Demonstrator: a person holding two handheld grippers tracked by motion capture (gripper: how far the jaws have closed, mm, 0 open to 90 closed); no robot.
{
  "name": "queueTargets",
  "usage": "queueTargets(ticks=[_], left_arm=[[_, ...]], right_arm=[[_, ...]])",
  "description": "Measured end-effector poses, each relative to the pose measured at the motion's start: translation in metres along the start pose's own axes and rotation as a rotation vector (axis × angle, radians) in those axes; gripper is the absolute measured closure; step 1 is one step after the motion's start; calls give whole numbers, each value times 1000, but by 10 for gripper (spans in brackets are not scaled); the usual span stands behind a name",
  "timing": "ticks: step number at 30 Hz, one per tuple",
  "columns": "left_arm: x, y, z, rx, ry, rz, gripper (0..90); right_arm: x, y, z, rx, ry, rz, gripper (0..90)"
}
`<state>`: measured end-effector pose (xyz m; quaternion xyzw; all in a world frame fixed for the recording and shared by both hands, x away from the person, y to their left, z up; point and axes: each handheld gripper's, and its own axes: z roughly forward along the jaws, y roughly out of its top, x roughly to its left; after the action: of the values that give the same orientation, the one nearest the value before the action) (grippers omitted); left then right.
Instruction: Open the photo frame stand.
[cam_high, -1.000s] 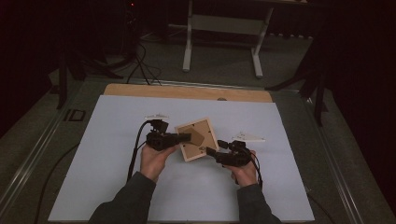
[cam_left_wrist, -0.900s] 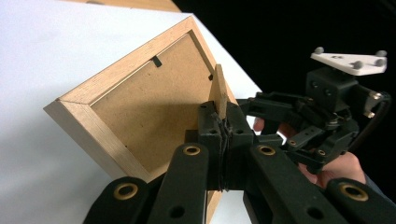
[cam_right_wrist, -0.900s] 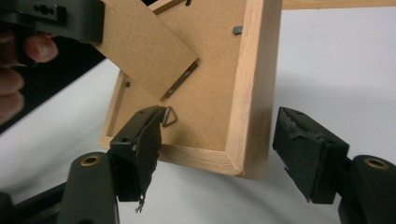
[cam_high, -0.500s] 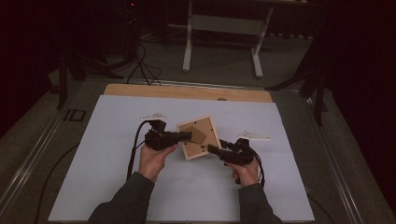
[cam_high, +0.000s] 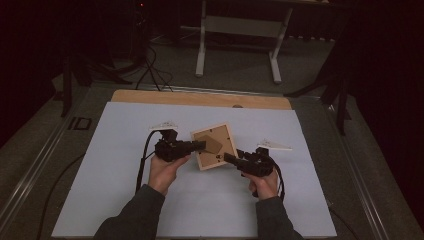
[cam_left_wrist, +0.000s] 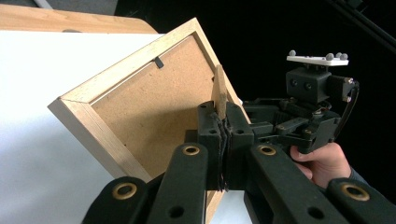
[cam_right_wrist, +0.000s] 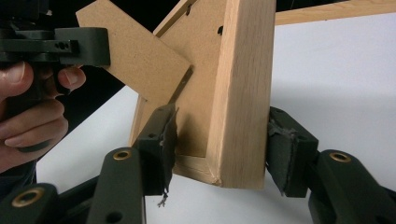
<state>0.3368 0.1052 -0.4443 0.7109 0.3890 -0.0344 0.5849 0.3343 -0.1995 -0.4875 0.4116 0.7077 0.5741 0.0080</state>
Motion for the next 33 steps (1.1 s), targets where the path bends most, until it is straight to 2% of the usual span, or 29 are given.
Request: queueTargets(ticks=[6,13,20,28,31,33], left_arm=[[2,0,-2,32,9,16,866],[3,-2,-3,64,31,47,849],[5,-5,-2,105,35,64,841],[11,-9,-2,148,38,80,822],[14,-11,-1,165,47,81,793],[15,-13,1,186,52,95,768]], right_arm=[[1,1,-2,0,-4,-6,511],[6,3,-2,8,-34,-13,539],[6,4,-3,16,-52,-15,558],[6,5,-4,19,-45,-12,586],[6,6,-6,13,-30,-6,604],[7,6,-6,17,-35,-19,607]])
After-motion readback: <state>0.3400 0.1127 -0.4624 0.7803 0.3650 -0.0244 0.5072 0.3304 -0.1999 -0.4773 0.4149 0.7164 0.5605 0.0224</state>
